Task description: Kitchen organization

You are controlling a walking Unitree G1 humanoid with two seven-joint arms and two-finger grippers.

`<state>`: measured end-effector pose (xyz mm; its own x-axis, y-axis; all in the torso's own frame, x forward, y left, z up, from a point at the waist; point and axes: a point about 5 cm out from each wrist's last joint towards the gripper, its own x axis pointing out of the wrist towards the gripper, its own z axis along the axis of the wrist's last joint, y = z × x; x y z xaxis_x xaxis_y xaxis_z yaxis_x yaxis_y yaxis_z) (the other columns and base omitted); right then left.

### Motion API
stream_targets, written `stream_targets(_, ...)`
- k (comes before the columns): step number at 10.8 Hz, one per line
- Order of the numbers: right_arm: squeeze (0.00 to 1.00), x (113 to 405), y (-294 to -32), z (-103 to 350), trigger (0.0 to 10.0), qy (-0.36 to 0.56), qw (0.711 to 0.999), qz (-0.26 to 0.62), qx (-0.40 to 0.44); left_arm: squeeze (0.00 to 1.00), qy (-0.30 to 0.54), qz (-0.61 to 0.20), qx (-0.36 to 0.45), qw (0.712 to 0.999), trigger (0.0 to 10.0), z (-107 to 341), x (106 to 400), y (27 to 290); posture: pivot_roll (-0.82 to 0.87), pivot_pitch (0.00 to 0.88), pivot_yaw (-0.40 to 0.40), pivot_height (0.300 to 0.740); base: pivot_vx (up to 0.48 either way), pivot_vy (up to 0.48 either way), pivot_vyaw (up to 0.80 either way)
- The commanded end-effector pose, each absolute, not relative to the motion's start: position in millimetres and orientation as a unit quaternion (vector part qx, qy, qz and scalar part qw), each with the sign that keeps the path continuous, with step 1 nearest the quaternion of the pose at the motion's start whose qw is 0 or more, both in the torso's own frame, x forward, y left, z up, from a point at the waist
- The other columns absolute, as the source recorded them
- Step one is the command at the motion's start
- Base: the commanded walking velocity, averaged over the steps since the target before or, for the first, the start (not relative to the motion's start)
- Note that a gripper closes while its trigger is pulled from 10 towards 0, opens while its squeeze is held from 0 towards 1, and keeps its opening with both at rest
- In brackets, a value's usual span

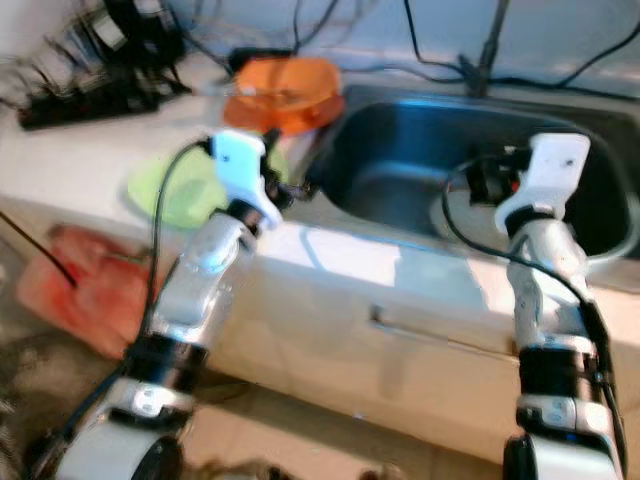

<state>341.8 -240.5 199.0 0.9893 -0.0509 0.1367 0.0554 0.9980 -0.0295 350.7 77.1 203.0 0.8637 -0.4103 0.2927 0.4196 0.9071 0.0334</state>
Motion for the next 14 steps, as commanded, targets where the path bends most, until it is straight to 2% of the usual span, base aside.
stream_targets(1,0.00,339,-244,206,10.0,-0.074,0.997,-0.030,-0.018,0.00,-0.152,-0.208,-0.031,0.966,10.0,206,352,76,0.07,0.018,0.054,0.740,0.000,0.000,0.00)
stream_targets(6,0.00,334,-236,213,10.0,-0.095,0.995,-0.019,0.004,0.00,-0.147,-0.202,-0.041,0.967,10.0,204,348,74,0.07,0.025,0.044,0.740,0.000,0.000,0.00)
stream_targets(12,0.00,336,-229,213,10.0,-0.093,0.996,-0.007,0.009,0.00,-0.129,-0.207,-0.041,0.969,10.0,199,349,73,0.07,0.021,0.045,0.740,-0.378,-0.041,0.00)
stream_targets(14,0.00,336,-229,210,10.0,-0.089,0.996,-0.008,0.008,0.00,-0.133,-0.207,-0.035,0.969,10.0,199,349,78,0.07,0.017,0.047,0.740,0.000,0.000,0.00)
